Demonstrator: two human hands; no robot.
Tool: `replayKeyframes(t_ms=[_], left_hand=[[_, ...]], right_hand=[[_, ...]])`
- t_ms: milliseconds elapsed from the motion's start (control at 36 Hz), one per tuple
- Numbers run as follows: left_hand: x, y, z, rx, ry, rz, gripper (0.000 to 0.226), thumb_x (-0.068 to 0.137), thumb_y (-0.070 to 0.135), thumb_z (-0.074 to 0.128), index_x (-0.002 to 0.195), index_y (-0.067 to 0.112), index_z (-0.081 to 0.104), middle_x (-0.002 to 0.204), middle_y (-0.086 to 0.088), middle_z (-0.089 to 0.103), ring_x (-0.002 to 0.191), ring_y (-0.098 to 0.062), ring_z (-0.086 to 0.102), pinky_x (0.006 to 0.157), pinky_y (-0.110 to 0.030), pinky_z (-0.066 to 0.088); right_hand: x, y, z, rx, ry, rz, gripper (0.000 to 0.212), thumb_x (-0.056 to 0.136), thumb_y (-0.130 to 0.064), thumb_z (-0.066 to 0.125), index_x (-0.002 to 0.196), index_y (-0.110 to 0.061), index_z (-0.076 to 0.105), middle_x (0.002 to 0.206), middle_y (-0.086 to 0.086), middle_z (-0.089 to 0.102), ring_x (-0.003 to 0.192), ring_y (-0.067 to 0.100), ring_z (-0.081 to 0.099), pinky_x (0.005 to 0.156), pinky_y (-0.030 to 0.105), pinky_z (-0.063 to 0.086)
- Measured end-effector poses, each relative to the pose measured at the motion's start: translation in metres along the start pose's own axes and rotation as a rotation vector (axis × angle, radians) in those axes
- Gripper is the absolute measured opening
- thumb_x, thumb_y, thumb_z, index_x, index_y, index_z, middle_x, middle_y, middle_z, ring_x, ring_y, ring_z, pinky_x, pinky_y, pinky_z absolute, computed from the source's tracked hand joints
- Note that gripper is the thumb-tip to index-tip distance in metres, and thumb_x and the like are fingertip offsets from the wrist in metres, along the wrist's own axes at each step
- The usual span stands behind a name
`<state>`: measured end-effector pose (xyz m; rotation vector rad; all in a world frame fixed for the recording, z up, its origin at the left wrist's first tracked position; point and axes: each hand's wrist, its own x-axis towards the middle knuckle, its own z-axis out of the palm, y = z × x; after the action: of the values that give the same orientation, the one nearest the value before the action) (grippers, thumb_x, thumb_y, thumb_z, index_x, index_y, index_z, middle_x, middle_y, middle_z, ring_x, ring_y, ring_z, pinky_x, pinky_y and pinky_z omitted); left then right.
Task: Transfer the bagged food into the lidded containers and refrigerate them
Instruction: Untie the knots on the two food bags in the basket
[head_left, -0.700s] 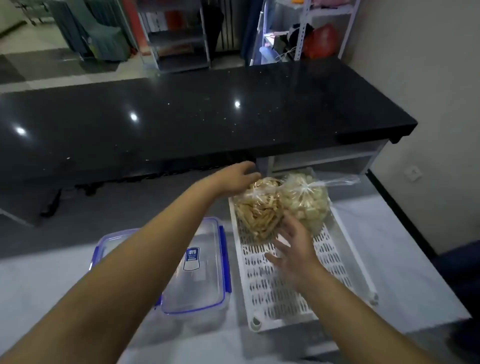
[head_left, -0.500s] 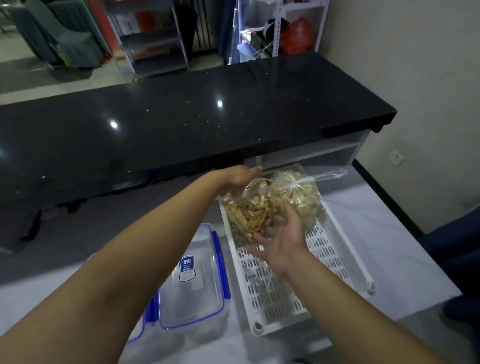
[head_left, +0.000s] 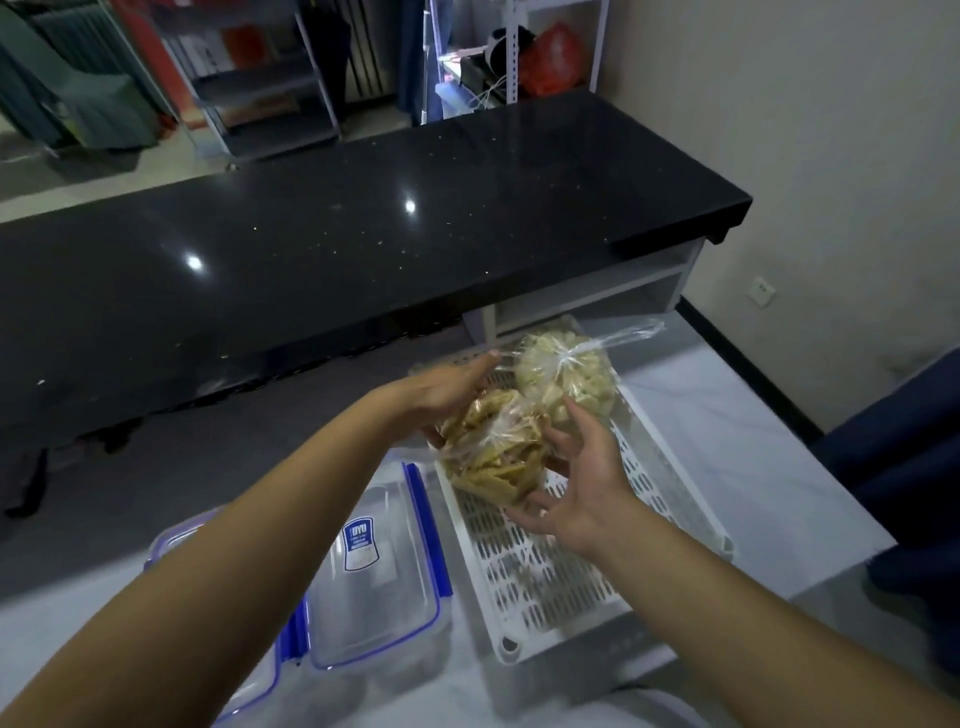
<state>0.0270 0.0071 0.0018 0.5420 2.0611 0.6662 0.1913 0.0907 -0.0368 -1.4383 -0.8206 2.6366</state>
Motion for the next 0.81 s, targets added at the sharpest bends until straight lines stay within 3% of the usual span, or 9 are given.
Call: replayKeyframes(t_ms=[111,306,361,417,472,556,611,722,806], left_hand=[[-0.025,0.000,0.023,-0.044,0.011,0.037,0.080,0.094,0.075,0.022,0.144,0.021,0.051,0.151,-0.015,0.047,0.130,-0.037,0.051,0.094,-0.049,0.055],[-0.052,-0.002,0.064,-0.148,-0.038,0.051,0.079,0.090,0.079,0.026,0.149,0.030,0.045,0.156,-0.008,0.042,0.131,-0.033,0.051,0.094,-0.049,0.056],[-0.059,-0.007,0.073,-0.232,-0.079,0.067,0.070,0.090,0.079,0.030,0.141,0.037,0.052,0.150,-0.001,0.051,0.125,-0.024,0.057,0.091,-0.039,0.058],[-0.065,-0.012,0.083,-0.295,-0.143,0.090,0.044,0.091,0.076,0.035,0.117,0.054,0.062,0.127,0.016,0.066,0.111,-0.009,0.066,0.093,-0.034,0.057],[-0.069,-0.016,0.096,-0.327,-0.166,0.105,0.034,0.096,0.067,0.040,0.114,0.052,0.066,0.117,0.023,0.068,0.106,-0.004,0.067,0.095,-0.032,0.056],[-0.070,-0.023,0.112,-0.335,-0.085,0.121,0.030,0.102,0.044,0.051,0.131,0.039,0.055,0.136,0.010,0.060,0.110,-0.003,0.063,0.093,-0.030,0.057],[-0.070,-0.028,0.117,-0.308,-0.012,0.121,0.043,0.100,0.038,0.058,0.142,0.035,0.049,0.142,0.010,0.053,0.113,-0.007,0.063,0.098,-0.037,0.055],[-0.072,-0.036,0.124,-0.200,0.099,0.180,0.055,0.095,0.033,0.068,0.145,0.039,0.048,0.144,0.011,0.050,0.109,-0.008,0.064,0.096,-0.035,0.055],[-0.073,-0.040,0.127,-0.057,0.204,0.257,0.049,0.093,0.029,0.070,0.138,0.040,0.054,0.140,0.012,0.053,0.112,-0.005,0.061,0.095,-0.034,0.055]], right_hand=[[-0.011,-0.005,-0.018,-0.015,0.015,0.031,0.052,0.080,-0.062,0.065,0.115,-0.023,0.067,0.117,0.010,0.061,0.105,0.042,0.062,0.088,0.060,0.052],[-0.036,-0.015,-0.041,-0.132,0.033,0.042,0.052,0.080,-0.062,0.064,0.110,-0.019,0.071,0.112,0.011,0.065,0.100,0.038,0.061,0.060,0.052,0.059],[-0.042,-0.021,-0.051,-0.203,0.030,0.046,0.053,0.077,-0.062,0.066,0.107,-0.019,0.073,0.110,0.010,0.066,0.100,0.036,0.062,0.057,0.049,0.059],[-0.046,-0.027,-0.063,-0.293,0.031,0.049,0.051,0.077,-0.061,0.066,0.107,-0.020,0.073,0.111,0.008,0.066,0.101,0.034,0.062,0.055,0.044,0.059],[-0.049,-0.032,-0.075,-0.423,0.028,0.043,0.044,0.079,-0.056,0.065,0.109,-0.024,0.073,0.116,0.004,0.065,0.104,0.031,0.060,0.060,0.038,0.059],[-0.049,-0.040,-0.090,-0.591,-0.029,-0.020,0.032,0.088,-0.046,0.064,0.111,-0.025,0.074,0.120,0.001,0.066,0.105,0.029,0.060,0.069,0.037,0.058],[-0.050,-0.044,-0.100,-0.654,-0.083,-0.065,0.028,0.091,-0.042,0.065,0.115,-0.029,0.073,0.119,-0.001,0.068,0.107,0.027,0.062,0.076,0.036,0.059],[-0.053,-0.044,-0.115,-0.818,-0.163,-0.210,0.032,0.088,-0.034,0.073,0.119,-0.041,0.066,0.119,-0.005,0.070,0.102,0.016,0.069,0.069,0.027,0.057],[-0.052,-0.038,-0.125,-1.046,-0.118,-0.454,0.047,0.085,-0.035,0.077,0.128,-0.046,0.060,0.134,-0.012,0.056,0.111,0.009,0.062,0.084,0.032,0.055]])
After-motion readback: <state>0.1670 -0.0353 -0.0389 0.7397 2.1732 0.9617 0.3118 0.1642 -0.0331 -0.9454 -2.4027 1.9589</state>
